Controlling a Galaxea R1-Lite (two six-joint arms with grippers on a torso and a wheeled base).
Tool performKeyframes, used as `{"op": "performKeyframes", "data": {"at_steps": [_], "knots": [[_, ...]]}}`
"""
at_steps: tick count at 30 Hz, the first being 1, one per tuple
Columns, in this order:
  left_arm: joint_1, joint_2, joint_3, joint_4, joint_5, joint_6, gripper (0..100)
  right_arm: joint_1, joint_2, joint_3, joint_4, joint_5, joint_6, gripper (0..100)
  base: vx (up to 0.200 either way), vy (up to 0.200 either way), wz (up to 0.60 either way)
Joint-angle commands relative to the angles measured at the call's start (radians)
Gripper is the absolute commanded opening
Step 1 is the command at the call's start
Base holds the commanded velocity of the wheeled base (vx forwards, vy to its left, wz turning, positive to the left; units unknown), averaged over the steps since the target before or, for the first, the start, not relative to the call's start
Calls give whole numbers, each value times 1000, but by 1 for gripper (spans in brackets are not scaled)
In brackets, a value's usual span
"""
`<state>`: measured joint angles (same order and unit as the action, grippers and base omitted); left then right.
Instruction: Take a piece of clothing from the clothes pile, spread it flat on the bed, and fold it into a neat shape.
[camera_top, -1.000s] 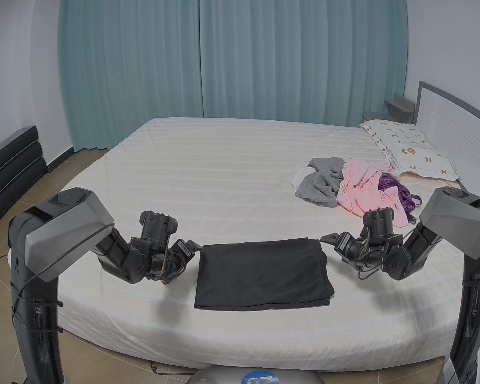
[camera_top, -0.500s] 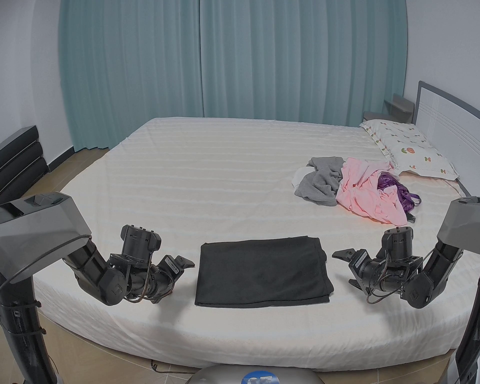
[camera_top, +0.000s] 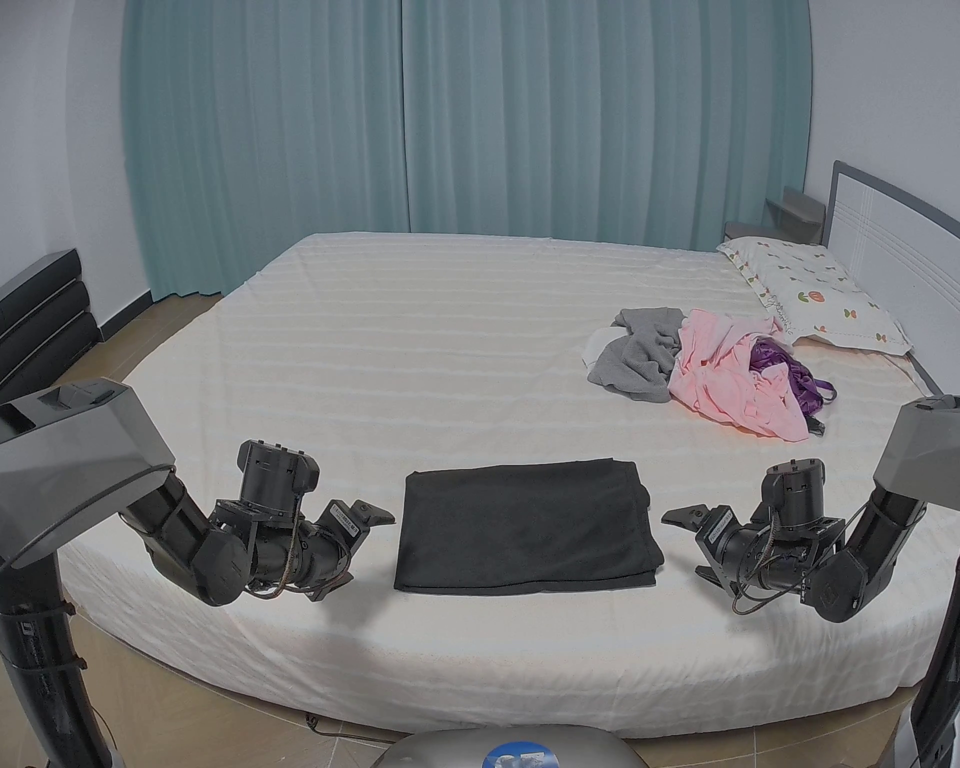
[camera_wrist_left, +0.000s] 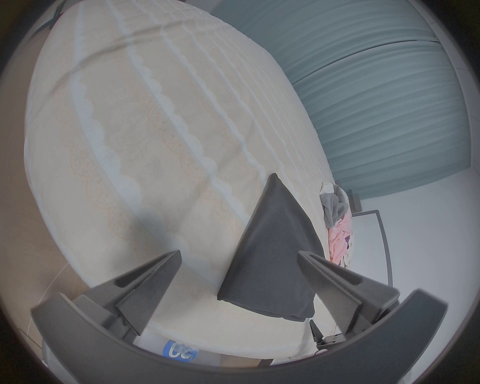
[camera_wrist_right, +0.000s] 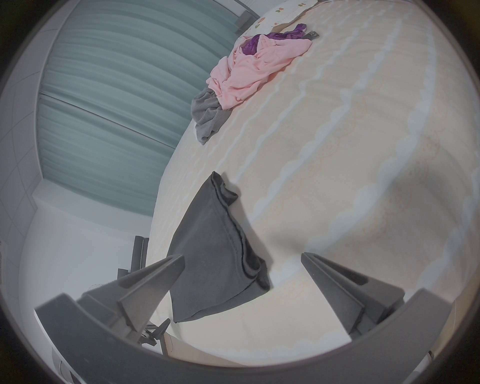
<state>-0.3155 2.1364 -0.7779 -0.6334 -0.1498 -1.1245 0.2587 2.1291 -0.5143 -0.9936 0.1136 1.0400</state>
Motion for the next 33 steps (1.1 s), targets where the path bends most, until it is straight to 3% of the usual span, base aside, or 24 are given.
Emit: {"op": "performKeyframes", "data": {"at_steps": [1,10,16,26,33], "knots": [[0,-1,-8,-2,-1,0,100,5,0,0,-3,0,0,100,0,-200,0],[0,10,-29,-2,3,3,100,5,5,2,-20,0,0,100,0,-200,0],[30,11,-69,-35,16,22,100,4,8,2,-20,1,0,100,0,0,0],[96,80,-107,-51,-2,215,100,5,11,8,-20,3,0,100,0,0,0],[89,186,-176,-52,-33,255,100,5,21,8,-22,3,-1,100,0,0,0]]}}
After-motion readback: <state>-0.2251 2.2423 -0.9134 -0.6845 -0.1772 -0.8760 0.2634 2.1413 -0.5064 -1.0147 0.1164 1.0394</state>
